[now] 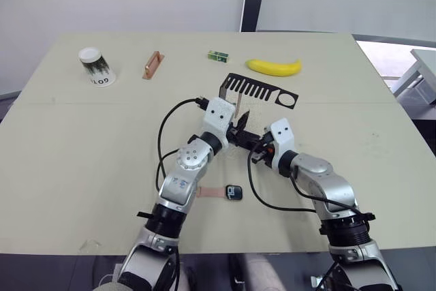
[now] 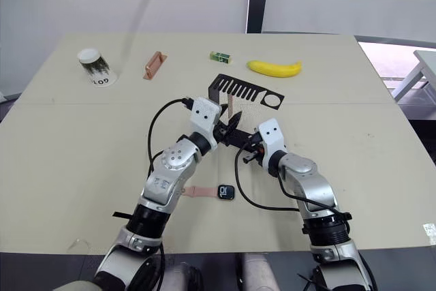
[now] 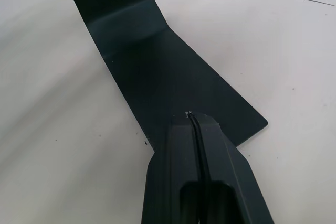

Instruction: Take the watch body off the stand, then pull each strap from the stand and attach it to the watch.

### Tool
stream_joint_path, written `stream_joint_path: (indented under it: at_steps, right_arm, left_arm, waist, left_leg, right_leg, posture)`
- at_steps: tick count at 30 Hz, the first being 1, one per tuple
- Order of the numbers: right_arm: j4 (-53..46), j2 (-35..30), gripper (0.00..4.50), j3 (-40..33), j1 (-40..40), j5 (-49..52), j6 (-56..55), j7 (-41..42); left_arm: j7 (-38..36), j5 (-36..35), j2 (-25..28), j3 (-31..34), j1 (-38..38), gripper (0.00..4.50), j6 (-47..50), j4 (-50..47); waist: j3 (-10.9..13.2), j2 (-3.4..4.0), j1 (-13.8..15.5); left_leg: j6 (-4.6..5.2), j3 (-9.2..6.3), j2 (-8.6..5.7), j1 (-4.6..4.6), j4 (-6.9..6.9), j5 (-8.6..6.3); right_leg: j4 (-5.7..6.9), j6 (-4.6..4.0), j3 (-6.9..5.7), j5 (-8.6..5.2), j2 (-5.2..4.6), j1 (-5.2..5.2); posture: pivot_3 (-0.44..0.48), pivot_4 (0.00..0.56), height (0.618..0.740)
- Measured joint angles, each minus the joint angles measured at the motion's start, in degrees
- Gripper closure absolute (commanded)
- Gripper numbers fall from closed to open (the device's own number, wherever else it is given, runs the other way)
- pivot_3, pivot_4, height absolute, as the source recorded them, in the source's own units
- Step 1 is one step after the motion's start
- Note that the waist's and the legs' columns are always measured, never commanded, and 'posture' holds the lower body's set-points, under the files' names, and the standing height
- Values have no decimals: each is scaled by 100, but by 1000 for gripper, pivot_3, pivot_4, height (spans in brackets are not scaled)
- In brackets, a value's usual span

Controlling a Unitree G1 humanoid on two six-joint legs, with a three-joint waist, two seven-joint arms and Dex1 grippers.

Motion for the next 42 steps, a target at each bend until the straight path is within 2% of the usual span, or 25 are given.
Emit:
stream_joint_path:
  at_steps: [2,5,15,23,31,37,39,42]
  right_arm:
    - [-11,4,4500,2,5,1,4,0]
    - [-19,4,4500,-6,7,0,20,0]
    - [-83,9,4500,-34,25,4,103,0]
    - [-80,32,4500,-43,25,4,107,0]
    - [23,31,4500,-37,-60,4,94,2]
    - [-115,-200,4500,-28,79,3,-70,74]
    - [-454,-418,4500,-41,335,37,-156,233]
    - [-1561,-928,4500,-359,1041,579,-149,784]
  left_arm:
    - [44,43,-10,21,-112,3170,-69,160]
    - [40,58,-10,68,-118,4453,-186,238]
    - [-114,80,29,98,-272,4453,-567,501]
    - [-369,37,86,104,-61,4453,-522,-131]
    - [-660,-114,425,151,423,4453,-107,-895]
    - [-1499,-935,946,382,660,4453,565,-1559]
    - [-1906,-1445,1185,578,638,4453,947,-1662]
    - [-2856,-2429,1778,925,460,4453,1743,-1615]
  waist:
    - [0,0,-3]
    - [0,0,0]
    - [0,0,10]
    - [0,0,1]
    - [0,0,-4]
    - [1,1,16]
    - [4,5,32]
    - [9,12,81]
  left_leg:
    - [0,0,0,1,0,0]
    - [0,0,1,1,-2,0]
    - [0,0,1,0,-2,0]
    - [0,0,1,1,-3,0]
    - [0,0,1,1,-3,0]
    - [0,-3,1,-4,-3,0]
    - [0,-5,1,-8,-7,0]
    - [-1,-9,2,-11,-13,0]
  right_leg:
    - [1,0,0,0,0,0]
    - [1,0,0,0,0,0]
    - [0,0,-1,0,0,0]
    - [0,0,-1,0,0,0]
    - [1,0,0,0,-1,0]
    - [-2,0,-3,0,-4,0]
    - [-9,0,-6,0,-4,-2]
    - [-16,1,-11,0,0,-4]
  posture:
    - [0,150,740]
    - [0,150,740]
    - [0,150,740]
    - [0,150,740]
    - [0,150,740]
    - [0,150,740]
    - [0,150,740]
    - [0,150,740]
